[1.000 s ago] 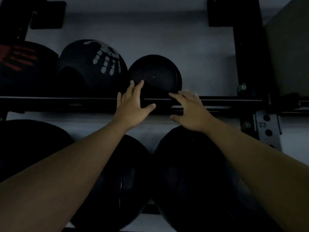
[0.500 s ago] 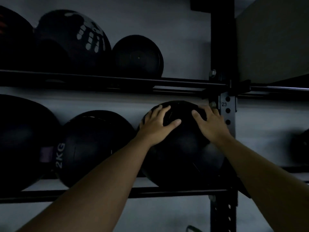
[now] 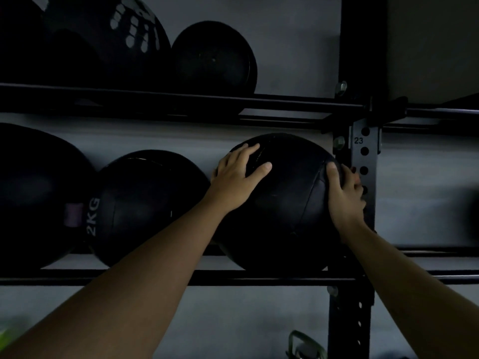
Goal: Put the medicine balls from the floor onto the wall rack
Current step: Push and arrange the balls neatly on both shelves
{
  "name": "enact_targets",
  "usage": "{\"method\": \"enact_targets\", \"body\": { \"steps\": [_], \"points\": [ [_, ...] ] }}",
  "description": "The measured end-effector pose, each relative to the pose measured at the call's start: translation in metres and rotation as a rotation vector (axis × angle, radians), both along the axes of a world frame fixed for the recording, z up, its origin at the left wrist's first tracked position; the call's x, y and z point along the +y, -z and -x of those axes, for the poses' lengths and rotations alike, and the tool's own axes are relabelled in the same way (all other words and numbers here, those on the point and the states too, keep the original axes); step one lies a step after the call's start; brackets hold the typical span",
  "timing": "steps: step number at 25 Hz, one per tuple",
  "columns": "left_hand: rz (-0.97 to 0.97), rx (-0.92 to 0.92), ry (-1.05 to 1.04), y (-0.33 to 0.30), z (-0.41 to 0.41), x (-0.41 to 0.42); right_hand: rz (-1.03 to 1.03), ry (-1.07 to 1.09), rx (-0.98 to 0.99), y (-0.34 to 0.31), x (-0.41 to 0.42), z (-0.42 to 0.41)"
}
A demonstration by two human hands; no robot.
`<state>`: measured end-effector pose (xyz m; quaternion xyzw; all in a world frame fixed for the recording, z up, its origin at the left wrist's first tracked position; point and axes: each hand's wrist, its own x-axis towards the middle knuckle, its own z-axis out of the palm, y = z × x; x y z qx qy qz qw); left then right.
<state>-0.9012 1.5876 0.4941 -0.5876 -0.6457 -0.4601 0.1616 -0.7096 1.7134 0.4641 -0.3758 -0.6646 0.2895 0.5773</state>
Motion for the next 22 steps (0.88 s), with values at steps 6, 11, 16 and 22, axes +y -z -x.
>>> {"method": "enact_targets", "body": {
  "steps": [6,11,16,22],
  "points": [
    [-0.037,-0.021,-0.018,0.005,-0.002,0.002,0.003,-0.04,-0.105,-0.004,0.007,-0.007],
    [0.184,0.112,-0.089,-0.01,0.001,-0.02,-0.143,0.117,-0.263,-0.025,-0.004,-0.009],
    [0.057,0.166,-0.572,-0.01,0.046,-0.075,-0.647,0.041,-0.331,-0.059,-0.082,0.075],
    [0.057,-0.438,-0.659,0.033,0.111,-0.125,-0.389,-0.327,-0.51,-0.061,-0.131,0.22]
  ]
}}
